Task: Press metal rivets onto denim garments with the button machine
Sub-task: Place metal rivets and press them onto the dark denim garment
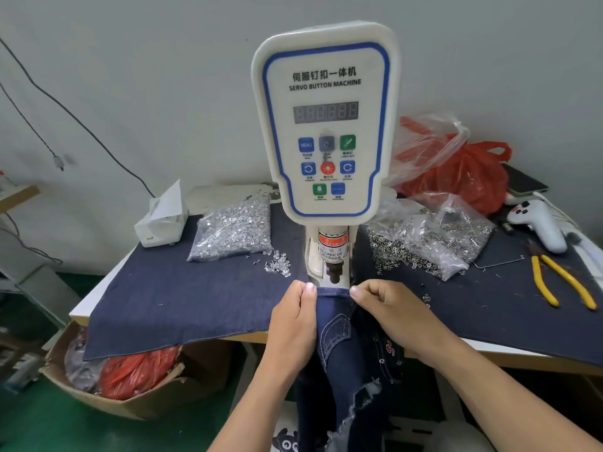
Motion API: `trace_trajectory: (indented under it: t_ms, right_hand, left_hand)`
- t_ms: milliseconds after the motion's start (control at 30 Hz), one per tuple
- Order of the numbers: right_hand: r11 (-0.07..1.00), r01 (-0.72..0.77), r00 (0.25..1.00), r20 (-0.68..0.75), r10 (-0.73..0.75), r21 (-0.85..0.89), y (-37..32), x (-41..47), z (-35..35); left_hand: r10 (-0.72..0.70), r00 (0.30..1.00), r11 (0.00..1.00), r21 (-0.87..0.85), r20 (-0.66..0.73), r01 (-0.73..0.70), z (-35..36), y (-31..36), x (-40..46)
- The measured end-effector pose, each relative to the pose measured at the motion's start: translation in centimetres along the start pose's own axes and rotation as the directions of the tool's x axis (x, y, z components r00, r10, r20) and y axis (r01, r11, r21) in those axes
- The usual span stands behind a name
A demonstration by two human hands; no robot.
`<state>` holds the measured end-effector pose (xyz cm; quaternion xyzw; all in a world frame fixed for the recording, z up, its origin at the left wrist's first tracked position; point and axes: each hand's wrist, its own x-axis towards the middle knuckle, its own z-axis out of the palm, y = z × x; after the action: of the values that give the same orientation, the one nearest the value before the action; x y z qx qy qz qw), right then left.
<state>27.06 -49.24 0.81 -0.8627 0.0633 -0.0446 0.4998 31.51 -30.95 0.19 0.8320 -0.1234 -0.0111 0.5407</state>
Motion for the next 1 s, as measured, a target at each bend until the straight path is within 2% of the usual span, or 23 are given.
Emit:
trace_trajectory:
  t_ms: [167, 333, 800, 1000]
  right_hand:
    - [0.986, -0.077, 0.997, 0.016, 0.076, 0.146, 0.2, 0.2, 0.3]
    - [0.971, -0.093, 0.995, 0.049, 0.085, 0.221, 0.2, 0.1, 0.3]
    - [0.957, -0.088, 0.996, 0.047, 0.078, 0.278, 1.1, 0.0, 0.5]
    - [0.966, -0.075, 0.997, -0.013, 0.081, 0.247, 1.5, 0.2, 0.6]
  left_hand:
    - [-0.026, 0.999, 0.999, -0.039, 0.022, 0.027, 0.1, -0.3, 0.3]
    - [-0.080, 0.995, 0.994, -0.068, 0.064, 0.084, -0.2, -0.7, 0.4]
    - [-0.063, 0.994, 0.998, -0.019, 0.085, 0.065, -0.7, -0.7, 0.3]
    - [-0.087, 0.992, 0.996, -0.024, 0.095, 0.089, -0.8, -0.4, 0.3]
